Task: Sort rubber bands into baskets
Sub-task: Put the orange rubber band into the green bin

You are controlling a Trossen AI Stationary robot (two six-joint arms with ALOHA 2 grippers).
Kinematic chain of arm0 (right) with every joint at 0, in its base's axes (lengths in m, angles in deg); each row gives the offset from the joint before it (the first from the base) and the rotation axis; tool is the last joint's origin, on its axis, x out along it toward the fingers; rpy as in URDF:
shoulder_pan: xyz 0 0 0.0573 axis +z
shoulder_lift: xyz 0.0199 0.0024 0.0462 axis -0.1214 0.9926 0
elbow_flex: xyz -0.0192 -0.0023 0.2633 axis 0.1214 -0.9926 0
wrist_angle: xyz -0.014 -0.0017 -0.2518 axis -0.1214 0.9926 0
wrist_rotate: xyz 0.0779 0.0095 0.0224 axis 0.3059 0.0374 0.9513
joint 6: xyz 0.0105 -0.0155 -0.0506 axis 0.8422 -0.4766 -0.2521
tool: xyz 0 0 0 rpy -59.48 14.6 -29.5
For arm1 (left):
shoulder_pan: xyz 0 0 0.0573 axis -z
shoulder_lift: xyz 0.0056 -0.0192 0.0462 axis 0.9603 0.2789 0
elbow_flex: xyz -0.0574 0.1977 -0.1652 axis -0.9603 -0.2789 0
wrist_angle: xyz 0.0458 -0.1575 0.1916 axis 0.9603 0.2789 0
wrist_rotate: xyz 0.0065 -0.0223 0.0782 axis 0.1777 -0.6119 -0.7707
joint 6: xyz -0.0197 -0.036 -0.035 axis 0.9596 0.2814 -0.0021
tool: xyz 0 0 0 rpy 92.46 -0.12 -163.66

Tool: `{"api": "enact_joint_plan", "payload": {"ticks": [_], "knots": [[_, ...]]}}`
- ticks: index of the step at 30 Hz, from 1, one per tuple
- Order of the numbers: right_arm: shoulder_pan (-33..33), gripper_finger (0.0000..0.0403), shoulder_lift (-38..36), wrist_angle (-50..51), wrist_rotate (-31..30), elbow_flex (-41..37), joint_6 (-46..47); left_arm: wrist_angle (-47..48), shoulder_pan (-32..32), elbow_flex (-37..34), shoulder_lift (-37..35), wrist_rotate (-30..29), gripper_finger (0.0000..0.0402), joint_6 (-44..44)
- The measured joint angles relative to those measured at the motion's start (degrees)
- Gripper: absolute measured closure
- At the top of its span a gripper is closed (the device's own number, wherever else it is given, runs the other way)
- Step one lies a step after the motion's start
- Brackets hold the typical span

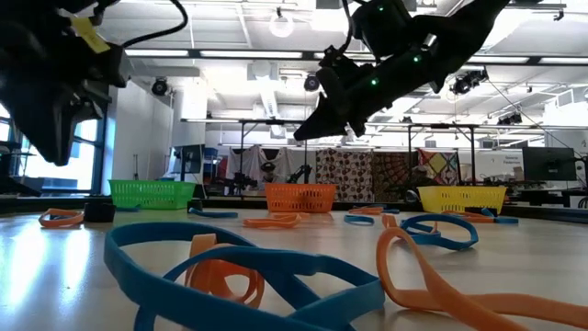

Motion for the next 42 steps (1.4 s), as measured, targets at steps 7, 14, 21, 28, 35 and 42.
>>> {"api": "enact_joint_plan", "payload": {"ticks": [7,14,21,28,35,42], "knots": [[0.0,0.0403,0.0,0.04,-0.02,0.0,-0.1,-0.71,2.26,0.0,3.6,-0.46,0.0311,-9.77],[0.0,0.0403,0.0,0.12,-0.02,0.01,-0.12,-1.25,3.63,-0.42,8.38,-1.22,0.0311,-17.67],[0.0,0.0403,0.0,0.39,-0.02,0.02,-0.56,-1.32,3.65,-0.48,13.52,-1.22,0.0311,-17.8],[0.0,0.0403,0.02,0.44,-0.02,0.02,-0.54,-4.7,3.65,-0.48,17.65,-1.2,0.0311,-20.23],[0.0,0.0403,0.02,0.48,-0.01,0.02,-0.56,-4.96,3.63,-0.28,19.23,-1.2,0.0311,-20.73],[0.0,0.0403,0.02,0.48,0.0,0.02,-0.56,-5.03,3.63,-0.31,19.28,-1.54,0.0312,-20.73]]}}
